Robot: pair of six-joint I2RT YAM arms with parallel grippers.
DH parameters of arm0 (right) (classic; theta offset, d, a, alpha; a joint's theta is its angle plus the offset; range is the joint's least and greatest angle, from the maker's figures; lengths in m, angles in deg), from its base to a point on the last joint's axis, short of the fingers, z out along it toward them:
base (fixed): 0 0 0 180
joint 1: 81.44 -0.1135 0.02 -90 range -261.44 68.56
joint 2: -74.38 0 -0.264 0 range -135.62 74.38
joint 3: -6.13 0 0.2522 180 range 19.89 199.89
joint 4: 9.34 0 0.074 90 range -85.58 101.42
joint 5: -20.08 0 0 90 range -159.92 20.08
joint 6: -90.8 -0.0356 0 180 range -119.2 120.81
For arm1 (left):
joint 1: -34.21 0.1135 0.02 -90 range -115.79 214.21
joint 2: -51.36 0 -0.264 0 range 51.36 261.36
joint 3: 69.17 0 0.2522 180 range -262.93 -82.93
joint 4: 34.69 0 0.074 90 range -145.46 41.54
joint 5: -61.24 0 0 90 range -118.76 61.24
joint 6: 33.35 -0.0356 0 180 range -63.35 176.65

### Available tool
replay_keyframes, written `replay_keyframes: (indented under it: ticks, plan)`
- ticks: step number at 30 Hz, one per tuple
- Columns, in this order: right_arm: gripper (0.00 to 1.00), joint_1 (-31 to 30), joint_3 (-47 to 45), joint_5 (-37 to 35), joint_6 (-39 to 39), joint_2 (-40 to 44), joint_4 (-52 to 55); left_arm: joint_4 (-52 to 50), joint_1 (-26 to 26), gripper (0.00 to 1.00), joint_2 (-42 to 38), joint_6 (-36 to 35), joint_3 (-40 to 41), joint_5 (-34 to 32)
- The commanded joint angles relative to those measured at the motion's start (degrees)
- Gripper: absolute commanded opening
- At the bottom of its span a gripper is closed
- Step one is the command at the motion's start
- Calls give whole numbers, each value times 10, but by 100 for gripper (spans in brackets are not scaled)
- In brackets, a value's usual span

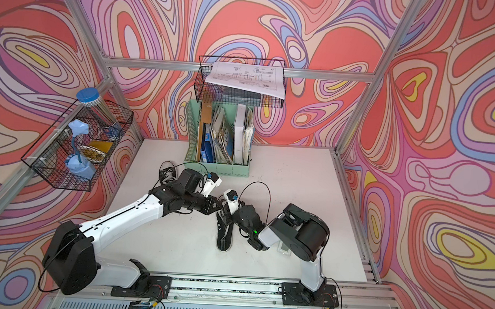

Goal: Tie the shoes
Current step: Cross the shoelace with the shoelace.

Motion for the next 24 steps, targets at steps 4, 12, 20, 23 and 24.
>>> replay_keyframes:
  ticks: [4, 12, 20, 23, 24]
  plan:
    - [0, 0, -28, 8, -38, 61, 79, 9, 25, 0, -3, 6, 24, -45]
    - [0, 0, 25, 59, -98, 196, 443, 63, 31, 0, 25, 1, 46, -93]
    - [0, 25, 163, 151, -116, 208, 735, 115, 32, 0, 70, 20, 46, -96]
    - [0, 43, 201, 192, -121, 201, 791, 127, 32, 0, 86, 23, 45, -93]
    - [0, 49, 209, 199, -121, 201, 804, 127, 32, 0, 89, 23, 44, -95]
